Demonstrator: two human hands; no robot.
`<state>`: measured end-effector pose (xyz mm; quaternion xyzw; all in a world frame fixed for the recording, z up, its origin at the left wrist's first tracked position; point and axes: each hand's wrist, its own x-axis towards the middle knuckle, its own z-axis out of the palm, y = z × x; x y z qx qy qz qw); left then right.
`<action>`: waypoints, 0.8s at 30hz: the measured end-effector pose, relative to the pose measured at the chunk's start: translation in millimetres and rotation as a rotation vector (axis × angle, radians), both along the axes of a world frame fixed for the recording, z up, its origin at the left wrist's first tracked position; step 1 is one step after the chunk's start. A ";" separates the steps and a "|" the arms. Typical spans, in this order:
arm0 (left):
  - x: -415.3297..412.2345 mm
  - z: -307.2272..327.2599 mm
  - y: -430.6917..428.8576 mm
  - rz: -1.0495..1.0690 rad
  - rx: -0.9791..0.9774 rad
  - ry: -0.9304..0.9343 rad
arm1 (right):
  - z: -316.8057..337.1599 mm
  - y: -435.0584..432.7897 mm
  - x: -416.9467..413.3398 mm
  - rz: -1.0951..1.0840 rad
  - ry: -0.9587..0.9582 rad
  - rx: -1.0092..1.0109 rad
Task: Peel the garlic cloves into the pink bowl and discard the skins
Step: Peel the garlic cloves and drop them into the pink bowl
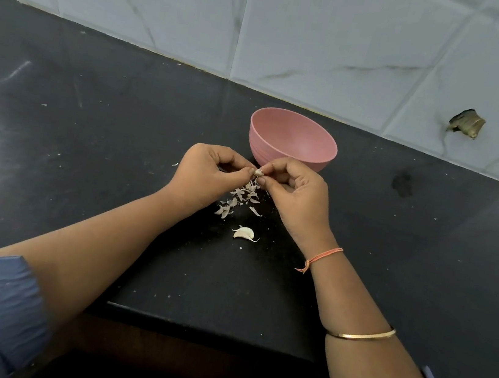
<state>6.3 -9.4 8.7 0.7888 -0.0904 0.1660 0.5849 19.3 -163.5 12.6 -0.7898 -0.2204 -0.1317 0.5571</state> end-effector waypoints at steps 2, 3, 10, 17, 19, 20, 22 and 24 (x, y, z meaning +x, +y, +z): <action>0.6 0.4 0.5 0.005 -0.009 0.001 | -0.2 0.6 0.2 0.000 0.000 -0.003; 0.6 0.6 0.5 0.005 -0.010 0.002 | -0.3 0.8 0.6 0.000 0.009 0.004; 1.3 1.1 -1.1 0.049 -0.007 0.033 | 1.1 3.7 0.4 0.032 0.074 0.110; 5.4 -1.5 0.6 0.120 -0.008 0.078 | 7.6 3.0 1.1 0.024 0.172 0.389; 5.4 -2.4 0.8 0.121 0.009 0.082 | 8.4 1.5 0.5 0.019 0.207 0.411; 4.8 -2.8 0.5 0.115 0.024 0.082 | 8.3 1.2 0.2 0.023 0.217 0.408; 4.0 -3.4 0.2 0.110 0.057 0.067 | 8.2 1.8 -0.6 0.034 0.231 0.391; 4.3 -3.6 0.7 0.118 0.072 0.048 | 8.3 2.8 -1.6 0.035 0.250 0.379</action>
